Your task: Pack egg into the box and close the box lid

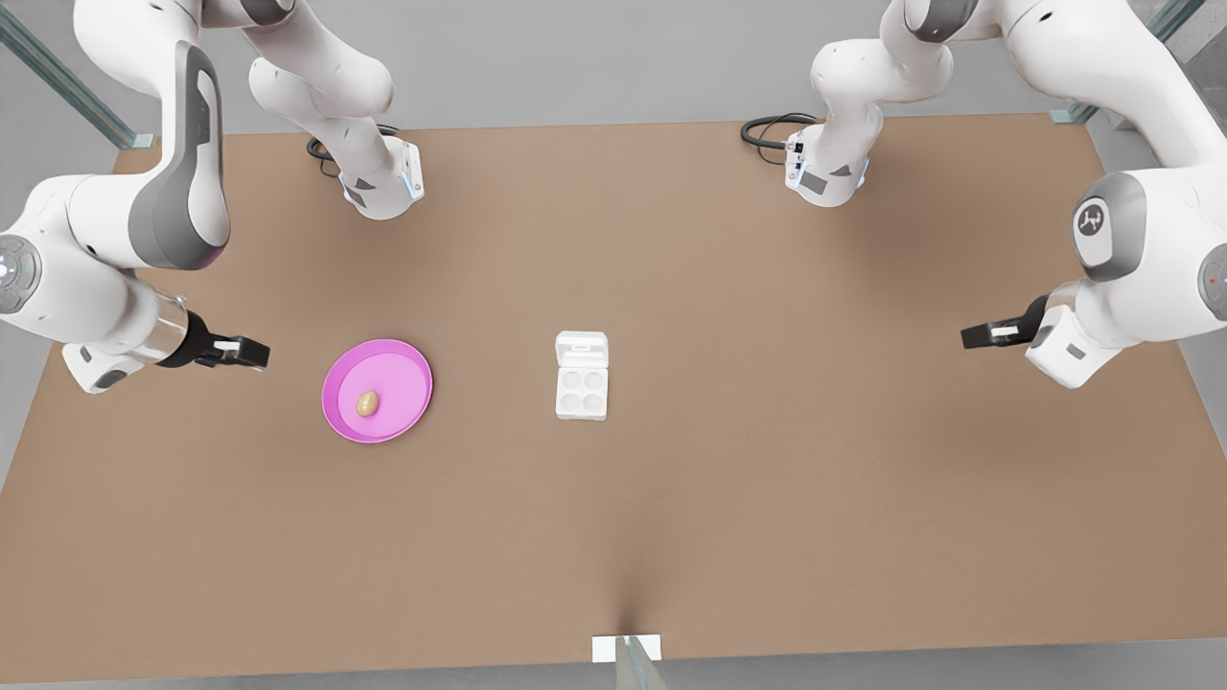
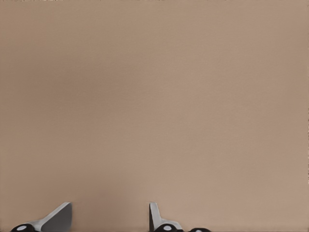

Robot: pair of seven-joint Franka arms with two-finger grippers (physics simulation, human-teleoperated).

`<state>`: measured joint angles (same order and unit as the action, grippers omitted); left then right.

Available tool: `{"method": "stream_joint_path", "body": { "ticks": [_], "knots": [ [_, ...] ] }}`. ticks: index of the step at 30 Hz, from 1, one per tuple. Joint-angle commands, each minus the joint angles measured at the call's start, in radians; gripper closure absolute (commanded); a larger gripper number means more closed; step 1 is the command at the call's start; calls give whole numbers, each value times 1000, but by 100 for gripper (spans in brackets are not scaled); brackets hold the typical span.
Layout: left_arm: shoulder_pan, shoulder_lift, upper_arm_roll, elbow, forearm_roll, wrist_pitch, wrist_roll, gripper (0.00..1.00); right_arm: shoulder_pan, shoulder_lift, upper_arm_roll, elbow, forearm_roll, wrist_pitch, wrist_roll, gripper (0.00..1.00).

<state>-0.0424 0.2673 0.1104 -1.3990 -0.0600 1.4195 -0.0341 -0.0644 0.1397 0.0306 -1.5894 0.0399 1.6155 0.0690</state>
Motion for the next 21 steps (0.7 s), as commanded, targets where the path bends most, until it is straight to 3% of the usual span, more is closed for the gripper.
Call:
{"method": "stream_joint_path", "body": {
  "ticks": [1, 6, 7, 10, 13, 16, 18, 21],
  "knots": [
    [0, 0, 0, 0, 0, -1, 3, 0, 1, 0, 0, 0, 0, 0, 0, 0],
    [-1, 4, 6, -6, 0, -14, 0, 0, -2, -20, 11, -53, -2, 66, 3, 0],
    [-1, 7, 6, -6, -1, -7, 3, 0, -3, -38, 49, -87, -6, 115, 15, 0],
    [-1, 1, 5, -2, -1, -10, 5, 0, -5, -144, 184, -429, -35, 486, 267, 0],
    [-1, 1, 6, -2, 0, -11, 7, 0, -5, -160, 322, -658, -268, 775, 610, 0],
    [-1, 1, 5, -2, 0, -13, 3, 0, -5, -117, 334, -802, -692, 1017, 978, 0],
    [-1, 3, 5, -2, 0, -10, 3, 0, -40, -92, 334, -836, -983, 1032, 1173, 0],
    [-1, 3, 6, -2, 0, -7, 3, 0, -86, -61, 304, -853, -1020, 1055, 1265, 0]
  ]
}}
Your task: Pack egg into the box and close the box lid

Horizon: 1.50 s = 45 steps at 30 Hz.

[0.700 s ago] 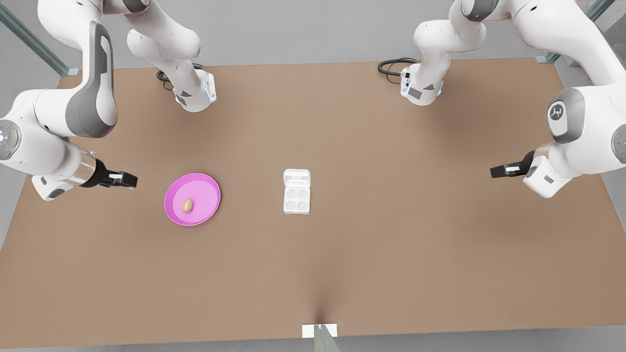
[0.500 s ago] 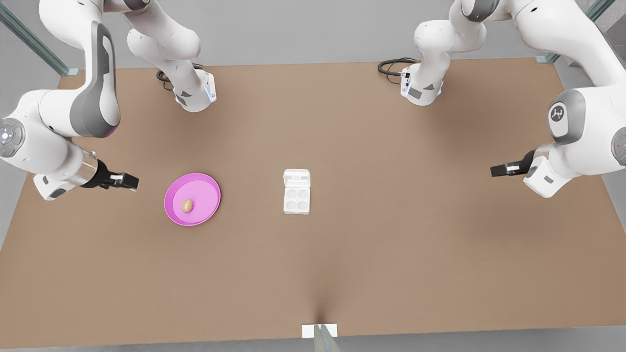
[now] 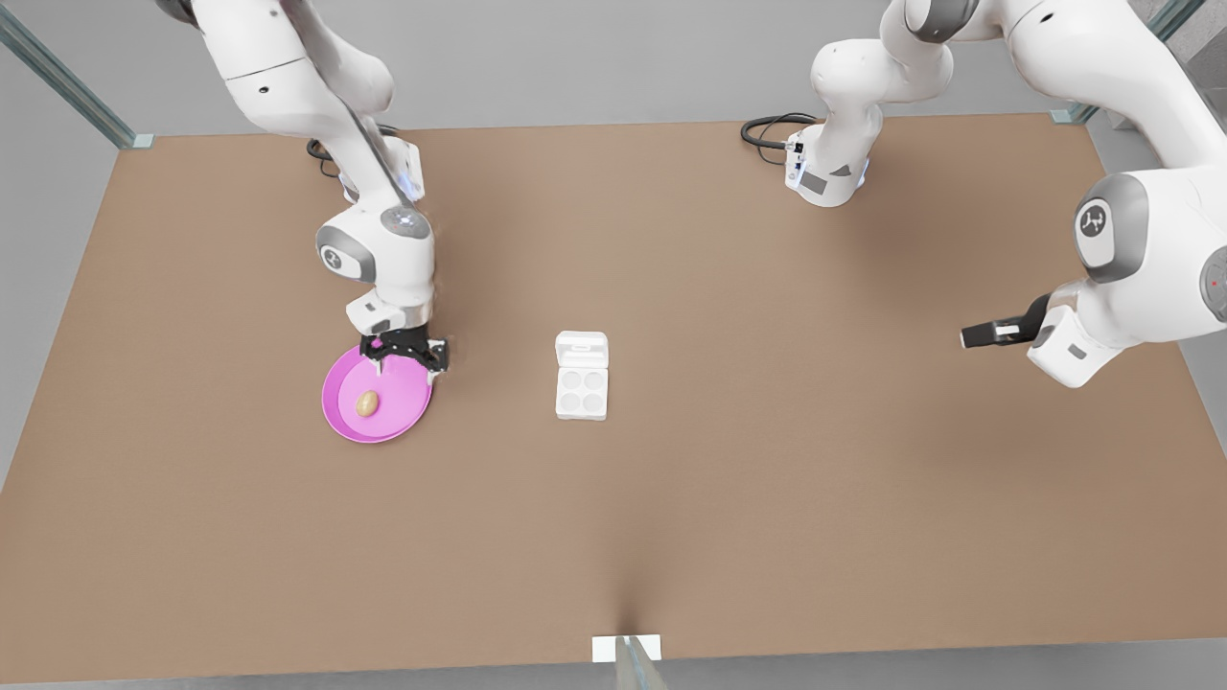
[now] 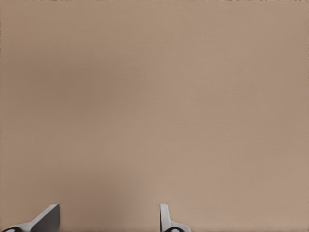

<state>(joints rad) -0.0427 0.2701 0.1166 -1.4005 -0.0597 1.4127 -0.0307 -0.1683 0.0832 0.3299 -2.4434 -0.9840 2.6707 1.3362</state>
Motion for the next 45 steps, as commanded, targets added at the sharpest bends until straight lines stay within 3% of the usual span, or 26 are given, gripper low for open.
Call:
{"method": "stream_joint_path", "body": {
  "ticks": [1, 6, 13, 18, 23, 27, 34, 45],
  "knots": [
    [0, 1, 0, 0, 0, 0, 0, 0, 3, 6, -11, -2, -1, 0, 1, 0],
    [0, 3, 0, 0, 0, 0, -2, 0, 10, 27, -22, -39, -88, 44, 127, 0],
    [0, 40, 0, -6, -11, 15, 6, 0, -145, 158, -78, -43, -544, 296, 363, 0],
    [0, 60, -2, -2, -14, 18, 5, 0, -165, 236, -69, 1, -650, 276, 432, 0],
    [0, 57, -2, -2, -14, 17, 5, 0, -163, 256, -8, 26, -809, 222, 629, 0],
    [0, 54, -2, -3, -11, 3, 5, 0, -163, 279, 12, 26, -1018, 136, 834, 0],
    [0, 57, -2, -6, -11, -3, 5, 0, -204, 314, 12, 37, -1124, 136, 903, 0],
    [0, 55, -2, -2, -11, -1, 0, 0, -206, 349, 29, 96, -1118, 141, 926, 0]
  ]
}}
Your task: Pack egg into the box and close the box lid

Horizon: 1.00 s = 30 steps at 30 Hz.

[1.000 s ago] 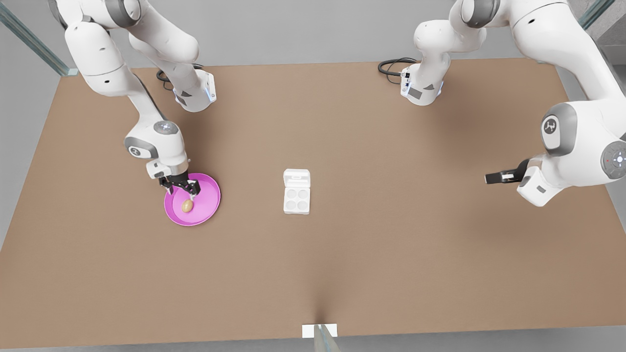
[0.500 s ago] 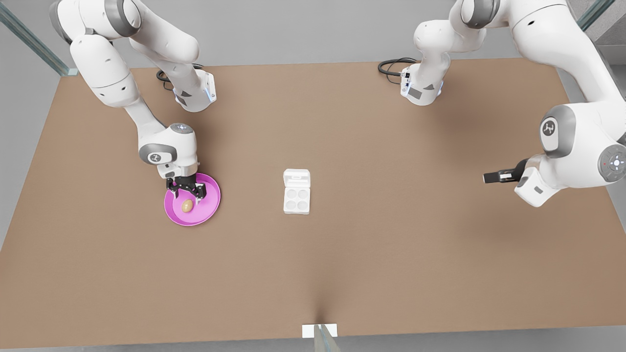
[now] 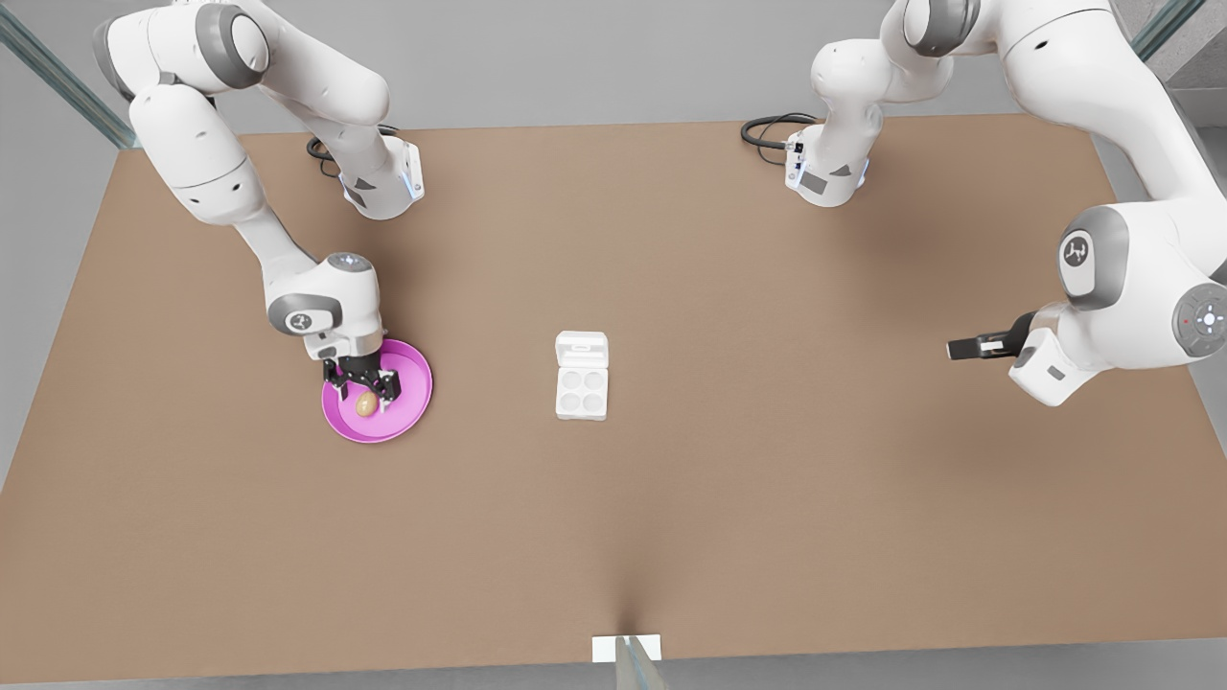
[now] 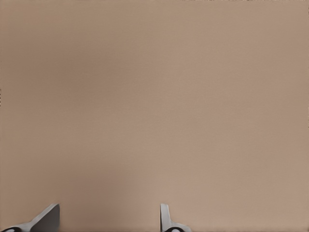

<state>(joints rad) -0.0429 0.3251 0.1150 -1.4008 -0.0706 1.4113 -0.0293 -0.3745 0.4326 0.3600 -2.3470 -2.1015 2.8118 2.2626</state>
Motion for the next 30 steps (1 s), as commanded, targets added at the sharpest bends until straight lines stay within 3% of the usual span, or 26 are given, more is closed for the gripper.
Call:
{"method": "stream_joint_path", "body": {
  "ticks": [1, 14, 21, 30],
  "knots": [
    [0, 0, 0, 0, 0, 0, 0, 0, 0, 0, 1, -2, 0, 0, 0, 5],
    [0, 3, 0, -1, -1, 0, 3, 0, -3, 6, 7, -5, -15, 2, 0, 34],
    [0, 2, 0, 0, -1, 2, 0, 0, -7, 3, 7, 0, -15, 5, -3, 43],
    [0, 6, 0, -1, -1, 9, 3, 0, -14, 2, 22, 12, -14, 9, -5, 46]
  ]
}}
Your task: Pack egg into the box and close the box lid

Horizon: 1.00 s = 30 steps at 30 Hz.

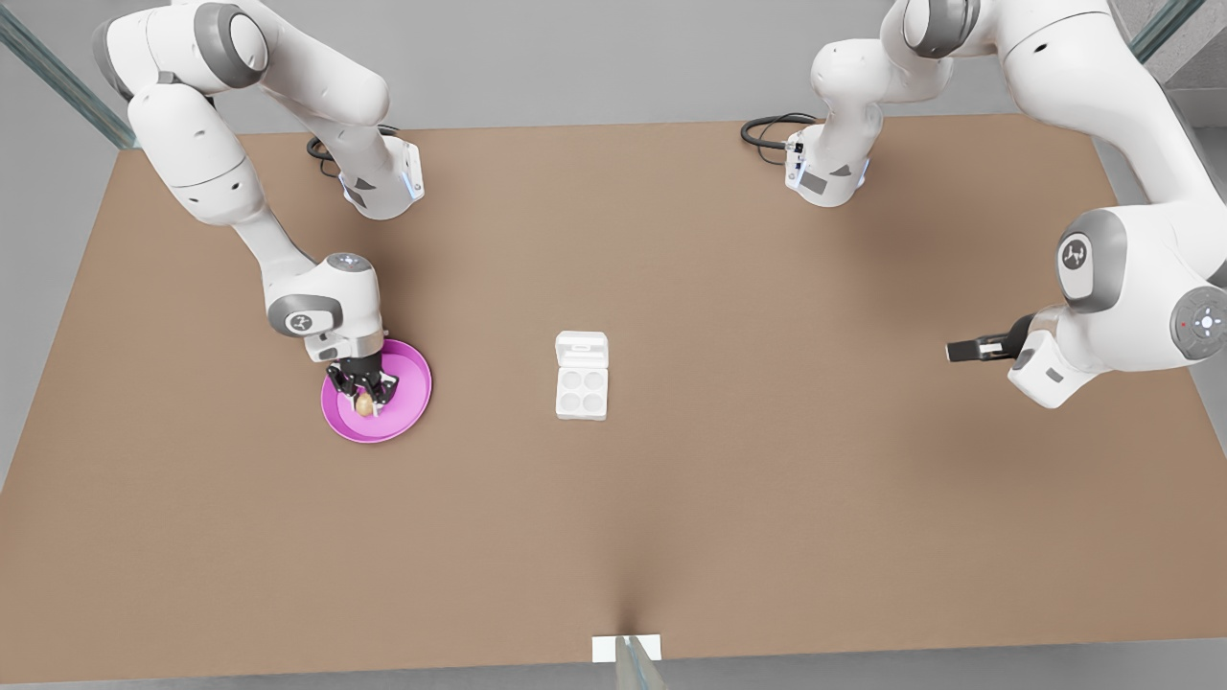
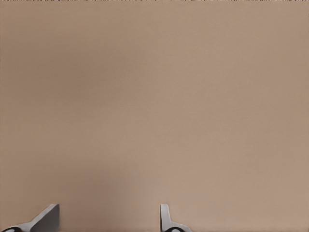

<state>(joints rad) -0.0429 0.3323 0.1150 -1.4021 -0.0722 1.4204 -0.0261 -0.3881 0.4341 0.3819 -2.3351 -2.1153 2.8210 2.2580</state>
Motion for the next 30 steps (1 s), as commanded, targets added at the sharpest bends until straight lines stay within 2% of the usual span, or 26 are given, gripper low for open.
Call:
{"method": "stream_joint_path", "body": {
  "ticks": [1, 5, 10, 12, 17, 22, 25, 28, 29, 30],
  "knots": [
    [0, -1, 0, 0, 0, 0, 0, 0, 0, 0, 0, 0, 0, 0, 0, 47],
    [0, -2, 0, 0, 0, -6, -2, 0, -5, -2, 0, 2, 0, 0, -2, 52],
    [0, -1, 0, 2, 0, -5, 0, 0, -11, -8, 6, 57, 14, 55, 3, 52],
    [0, -1, 0, 2, 0, -5, -3, 0, -12, -9, 17, 59, 14, 52, 5, 46],
    [0, 2, 0, 0, 0, 3, 0, 0, -14, -9, 18, 59, 12, 54, -2, 38],
    [0, 7, 0, 0, 3, 3, 0, 0, -20, -17, 18, 59, 12, 55, -8, 32],
    [0, 21, 0, 0, 0, 6, 0, 0, -28, -17, 18, 85, 15, 95, -17, 32],
    [0, 19, 0, 2, 0, 6, 0, 0, -29, -26, 49, 89, 351, 95, -169, 33],
    [0, 17, 0, 2, 0, 5, 0, 0, -29, -28, 84, 89, 446, 83, -184, 33],
    [0, 17, 0, 2, 0, 5, 0, 0, -29, -28, 155, 89, 590, 6, -184, 33]
  ]
}}
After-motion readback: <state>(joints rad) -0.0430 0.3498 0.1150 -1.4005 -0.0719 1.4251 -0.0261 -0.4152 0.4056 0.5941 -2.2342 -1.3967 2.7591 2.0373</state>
